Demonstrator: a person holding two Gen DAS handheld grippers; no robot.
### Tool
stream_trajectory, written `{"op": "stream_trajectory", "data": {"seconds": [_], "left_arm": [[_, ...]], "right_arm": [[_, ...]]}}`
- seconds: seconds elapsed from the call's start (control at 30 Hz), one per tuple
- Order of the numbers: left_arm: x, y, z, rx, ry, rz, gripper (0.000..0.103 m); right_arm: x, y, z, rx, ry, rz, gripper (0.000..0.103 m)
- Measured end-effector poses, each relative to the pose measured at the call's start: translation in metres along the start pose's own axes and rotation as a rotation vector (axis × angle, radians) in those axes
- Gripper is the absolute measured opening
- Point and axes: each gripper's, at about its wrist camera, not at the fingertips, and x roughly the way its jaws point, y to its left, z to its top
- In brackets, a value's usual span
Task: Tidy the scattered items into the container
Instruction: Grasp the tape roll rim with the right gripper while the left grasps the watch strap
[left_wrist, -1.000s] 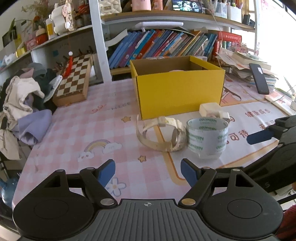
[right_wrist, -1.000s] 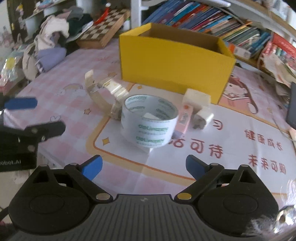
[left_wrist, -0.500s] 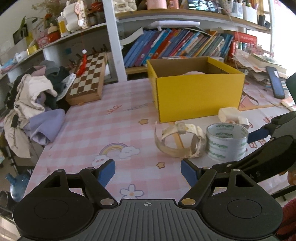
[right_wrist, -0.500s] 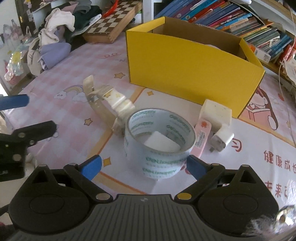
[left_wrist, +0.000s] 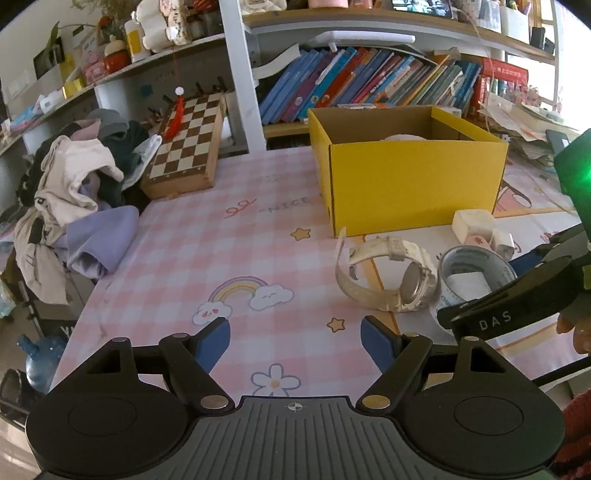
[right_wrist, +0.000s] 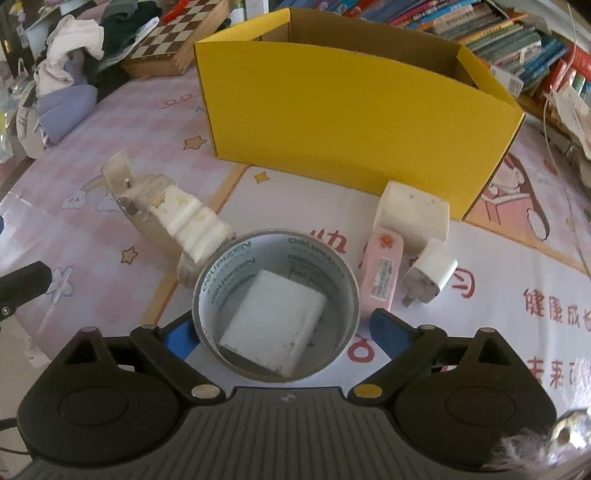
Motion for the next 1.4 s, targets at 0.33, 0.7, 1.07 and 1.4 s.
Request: {"op": "stream_trajectory", "data": {"seconds": [0.33, 0.7, 1.07, 1.4], "left_arm": [[0.009, -0.011, 0.004, 0.01, 0.004, -0.043, 0.08], [0.034, -0.024, 0.009, -0.024, 0.029, -0.097, 0.08], [0.051, -0.052, 0.024, 0.029, -0.008, -0.186, 0.08], [0.071, -0.067, 0.031, 0.05, 0.011, -0.22, 0.05]], "right_arm": [[-0.01, -0.011, -0.004, -0.003, -0.026, -0.008, 0.082], [-0.024, -0.031, -0.013, -0.018, -0.06, -0.067, 0.082], [-0.023, -0.057, -0.016, 0.005, -0.044, -0.127, 0.082], [-0.022, -0.072, -0.019, 0.009, -0.03, -0.121, 0.082]]}}
